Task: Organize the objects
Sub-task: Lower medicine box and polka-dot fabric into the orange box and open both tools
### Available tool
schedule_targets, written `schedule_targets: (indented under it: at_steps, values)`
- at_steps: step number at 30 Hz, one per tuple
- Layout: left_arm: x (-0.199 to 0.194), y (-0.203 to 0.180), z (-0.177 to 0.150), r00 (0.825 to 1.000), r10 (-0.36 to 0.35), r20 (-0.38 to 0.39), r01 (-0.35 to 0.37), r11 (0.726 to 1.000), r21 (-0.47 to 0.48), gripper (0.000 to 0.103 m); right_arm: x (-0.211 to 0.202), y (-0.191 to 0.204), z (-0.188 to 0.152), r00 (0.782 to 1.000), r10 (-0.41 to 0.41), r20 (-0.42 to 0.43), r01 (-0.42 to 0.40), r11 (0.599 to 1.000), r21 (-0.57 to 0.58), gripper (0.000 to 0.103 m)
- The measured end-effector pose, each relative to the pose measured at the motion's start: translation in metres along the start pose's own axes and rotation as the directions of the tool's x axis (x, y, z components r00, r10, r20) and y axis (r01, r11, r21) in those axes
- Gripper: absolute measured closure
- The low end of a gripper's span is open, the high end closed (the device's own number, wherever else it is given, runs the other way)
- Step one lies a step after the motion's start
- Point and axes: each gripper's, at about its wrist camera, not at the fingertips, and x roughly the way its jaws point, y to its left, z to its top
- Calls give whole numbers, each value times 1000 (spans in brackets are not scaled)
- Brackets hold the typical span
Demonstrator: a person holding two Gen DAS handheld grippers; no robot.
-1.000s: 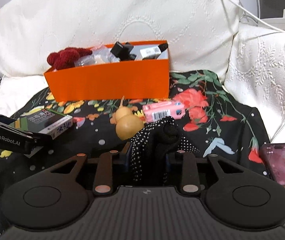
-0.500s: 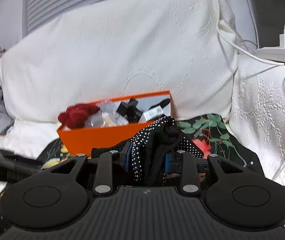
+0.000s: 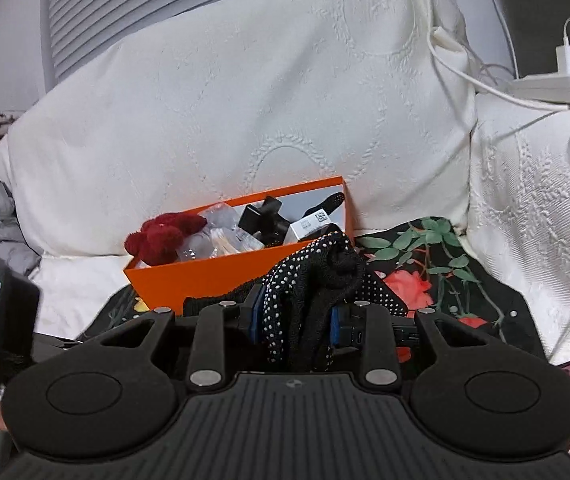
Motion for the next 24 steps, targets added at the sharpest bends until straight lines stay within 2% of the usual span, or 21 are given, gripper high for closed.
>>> schedule_targets:
  at_steps: [3, 5, 10, 16, 21, 23, 24]
  values:
    - [-23, 0, 25, 997, -27, 75, 27, 1000, 2, 0, 4, 2, 14, 1000, 14, 8, -14, 1000, -2, 67]
    - [-34, 1, 52, 992, -32, 123, 33, 999, -1, 0, 12, 4, 32, 999, 31, 18, -31, 1000, -3, 67]
    - [-21, 8, 120, 981, 18, 192, -15, 1000, -17, 0, 54, 5, 83, 999, 47, 26, -48, 999, 3, 67]
    - [37, 26, 182, 980, 54, 189, -40, 996, -80, 0, 139, -3, 129, 995, 96, -15, -94, 990, 103, 67]
    - [83, 36, 199, 985, 75, 157, -55, 990, -130, 0, 208, -12, 134, 990, 126, -67, -113, 978, 173, 67]
    - [98, 39, 201, 993, 70, 91, -57, 989, -139, 0, 233, -19, 129, 987, 120, -104, -94, 970, 225, 62]
    - [98, 42, 198, 995, 66, 77, -54, 988, -147, 0, 245, -21, 125, 983, 111, -145, -75, 969, 235, 51]
